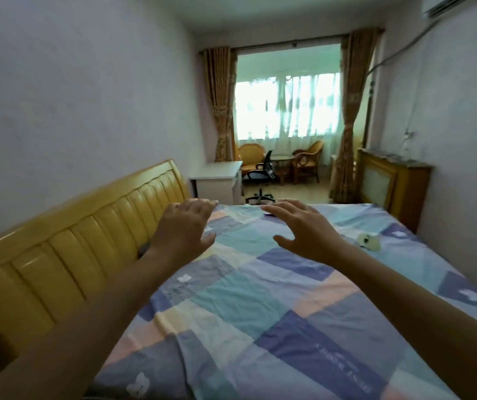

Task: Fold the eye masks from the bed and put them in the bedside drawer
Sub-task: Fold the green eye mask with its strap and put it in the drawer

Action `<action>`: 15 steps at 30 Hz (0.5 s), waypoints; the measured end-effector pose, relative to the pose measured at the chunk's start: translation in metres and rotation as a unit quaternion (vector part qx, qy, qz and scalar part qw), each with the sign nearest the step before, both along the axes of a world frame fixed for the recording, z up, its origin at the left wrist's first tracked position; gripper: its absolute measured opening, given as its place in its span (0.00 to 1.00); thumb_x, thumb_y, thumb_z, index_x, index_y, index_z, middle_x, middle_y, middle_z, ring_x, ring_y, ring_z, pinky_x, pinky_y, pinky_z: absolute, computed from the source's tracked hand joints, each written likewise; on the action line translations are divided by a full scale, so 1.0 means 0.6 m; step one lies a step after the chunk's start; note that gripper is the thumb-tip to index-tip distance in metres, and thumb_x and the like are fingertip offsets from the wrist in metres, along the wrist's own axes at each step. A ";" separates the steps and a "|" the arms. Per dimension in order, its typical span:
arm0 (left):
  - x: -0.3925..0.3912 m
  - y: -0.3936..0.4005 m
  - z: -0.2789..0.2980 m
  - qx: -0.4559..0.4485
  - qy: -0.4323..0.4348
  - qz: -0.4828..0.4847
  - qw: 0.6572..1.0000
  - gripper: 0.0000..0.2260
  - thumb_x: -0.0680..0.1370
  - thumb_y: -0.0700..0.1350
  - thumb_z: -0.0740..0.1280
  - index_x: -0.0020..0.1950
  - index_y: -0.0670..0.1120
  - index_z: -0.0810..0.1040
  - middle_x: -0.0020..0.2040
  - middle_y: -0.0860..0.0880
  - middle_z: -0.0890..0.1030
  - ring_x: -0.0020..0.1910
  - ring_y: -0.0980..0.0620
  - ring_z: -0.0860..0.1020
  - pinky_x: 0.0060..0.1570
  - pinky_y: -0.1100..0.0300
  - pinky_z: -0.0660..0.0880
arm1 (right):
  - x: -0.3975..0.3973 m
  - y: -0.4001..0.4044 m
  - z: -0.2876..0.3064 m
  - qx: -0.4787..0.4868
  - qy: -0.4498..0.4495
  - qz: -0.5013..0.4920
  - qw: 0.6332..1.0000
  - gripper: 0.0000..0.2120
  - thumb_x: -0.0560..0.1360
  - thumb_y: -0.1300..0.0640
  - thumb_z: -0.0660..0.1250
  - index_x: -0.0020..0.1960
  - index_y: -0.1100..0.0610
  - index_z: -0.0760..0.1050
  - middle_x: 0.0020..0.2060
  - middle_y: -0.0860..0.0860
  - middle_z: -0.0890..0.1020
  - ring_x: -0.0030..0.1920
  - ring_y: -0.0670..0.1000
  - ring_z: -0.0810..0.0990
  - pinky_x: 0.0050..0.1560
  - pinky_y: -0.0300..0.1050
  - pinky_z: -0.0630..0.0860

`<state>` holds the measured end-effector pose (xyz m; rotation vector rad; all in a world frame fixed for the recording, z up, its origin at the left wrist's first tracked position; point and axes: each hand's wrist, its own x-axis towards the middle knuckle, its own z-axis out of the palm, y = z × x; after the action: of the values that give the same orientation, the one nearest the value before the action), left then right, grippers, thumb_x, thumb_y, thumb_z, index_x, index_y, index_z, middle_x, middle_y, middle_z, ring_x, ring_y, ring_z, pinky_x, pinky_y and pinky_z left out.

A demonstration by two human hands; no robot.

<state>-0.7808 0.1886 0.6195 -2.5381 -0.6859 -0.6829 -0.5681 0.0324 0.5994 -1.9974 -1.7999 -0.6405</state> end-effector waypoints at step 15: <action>0.495 -0.477 -0.063 -0.033 0.011 -0.248 0.968 0.28 0.76 0.57 0.63 0.73 0.49 0.64 0.70 0.48 0.72 0.68 0.46 0.70 0.62 0.51 0.65 | 0.312 -0.643 -0.018 -0.010 0.030 -0.277 0.960 0.30 0.71 0.50 0.70 0.71 0.49 0.66 0.65 0.51 0.76 0.63 0.53 0.73 0.59 0.50 0.72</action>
<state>-0.4837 -0.0973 0.5819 -2.7980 -0.0519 -0.7957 -0.3812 -0.3535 0.5886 -2.5218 -1.2040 -0.7063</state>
